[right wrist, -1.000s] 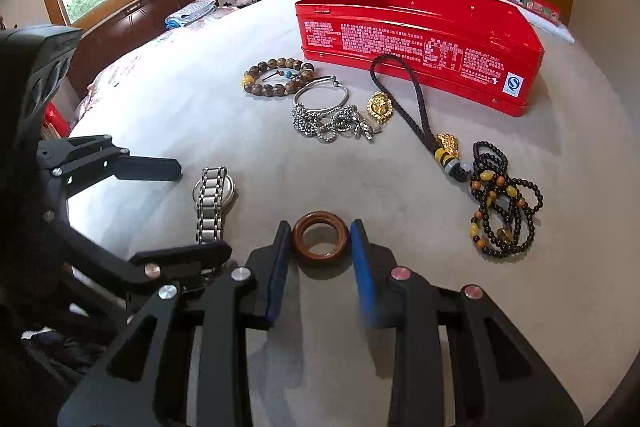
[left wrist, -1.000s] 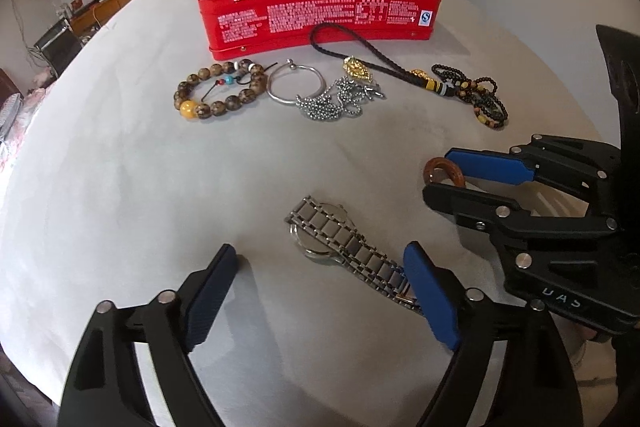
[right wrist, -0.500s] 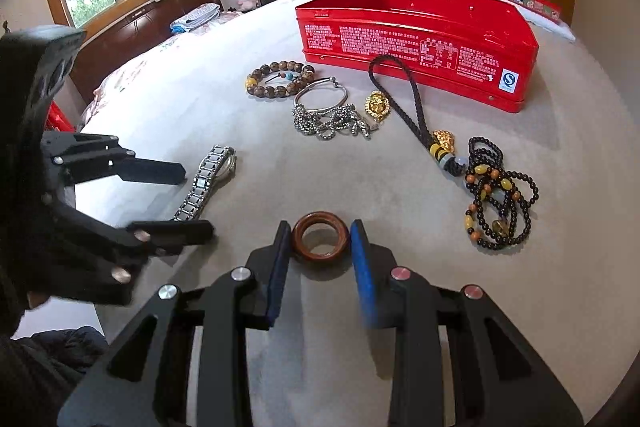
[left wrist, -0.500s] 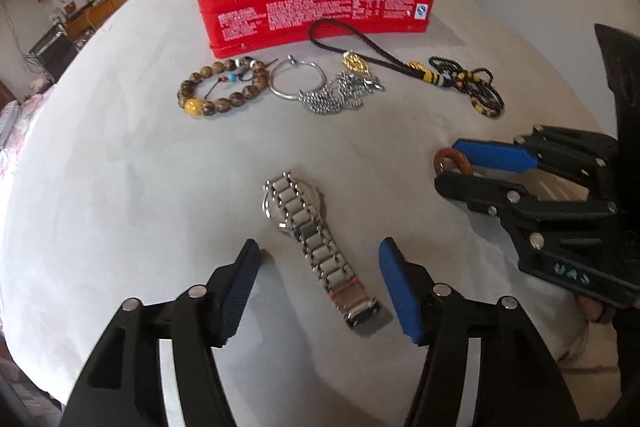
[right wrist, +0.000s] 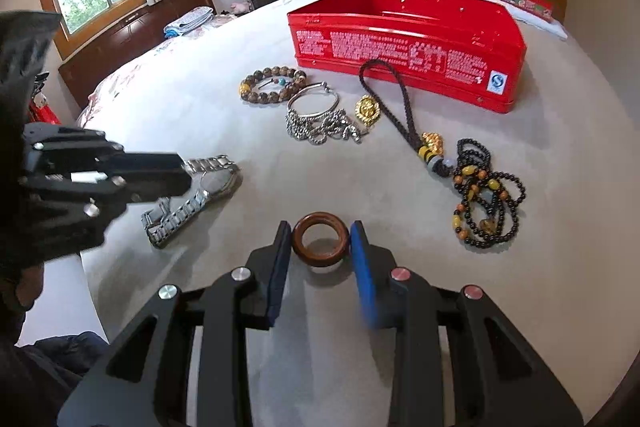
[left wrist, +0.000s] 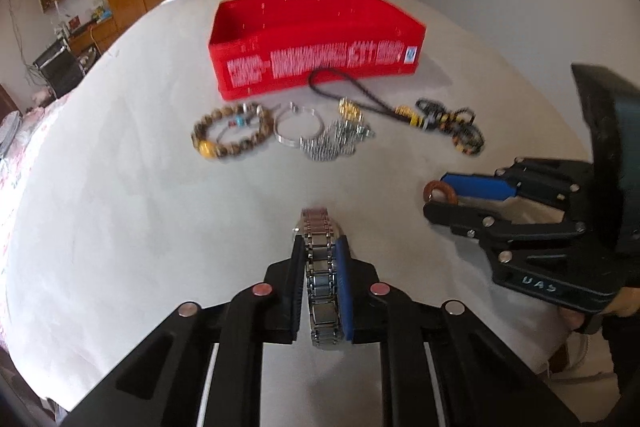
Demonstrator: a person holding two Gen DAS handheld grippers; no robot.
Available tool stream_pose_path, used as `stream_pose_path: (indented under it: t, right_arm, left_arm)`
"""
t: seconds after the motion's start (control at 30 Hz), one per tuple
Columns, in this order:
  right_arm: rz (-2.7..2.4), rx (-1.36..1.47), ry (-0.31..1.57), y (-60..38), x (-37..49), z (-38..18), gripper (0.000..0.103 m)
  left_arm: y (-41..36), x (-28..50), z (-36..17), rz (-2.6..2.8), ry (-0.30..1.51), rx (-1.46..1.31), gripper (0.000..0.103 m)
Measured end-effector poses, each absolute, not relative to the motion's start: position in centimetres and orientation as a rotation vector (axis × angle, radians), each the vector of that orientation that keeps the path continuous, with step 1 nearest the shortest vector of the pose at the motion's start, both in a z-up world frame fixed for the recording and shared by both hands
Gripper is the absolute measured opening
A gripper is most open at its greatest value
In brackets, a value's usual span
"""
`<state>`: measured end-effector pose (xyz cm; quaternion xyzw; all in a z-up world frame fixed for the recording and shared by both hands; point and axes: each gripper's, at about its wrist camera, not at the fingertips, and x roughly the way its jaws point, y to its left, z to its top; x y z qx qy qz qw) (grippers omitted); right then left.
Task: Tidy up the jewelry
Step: 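Lower the watch into the red box with left tool while right tool releases the ring there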
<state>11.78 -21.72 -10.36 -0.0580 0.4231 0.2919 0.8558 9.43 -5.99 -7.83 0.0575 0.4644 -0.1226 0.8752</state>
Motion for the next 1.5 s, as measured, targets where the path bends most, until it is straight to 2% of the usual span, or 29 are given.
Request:
stream_pose_path:
  t: [0.6, 1.03, 1.3, 1.5]
  right_arm:
    - [0.566, -0.189, 0.789, -21.6, 13.8, -3.2, 0.029]
    - [0.571, -0.197, 0.78, -21.1, 19.5, 1.3, 0.029]
    - [0.56, -0.128, 0.859, -21.3, 26.9, 2.0, 0.029]
    - [0.492, -0.147, 0.923, -20.6, 32.0, -0.7, 0.029]
  left_arm:
    - [-4.7, 13.8, -0.8, -0.325, 0.844, 0.13, 0.015]
    - [-5.0, 20.0, 5.2, -0.354, 0.768, 0.182, 0.015]
    - [-6.2, 25.5, 5.8, -0.396, 0.78, 0.186, 0.015]
    - [-7.2, 30.4, 3.6, -0.402, 0.829, 0.177, 0.015]
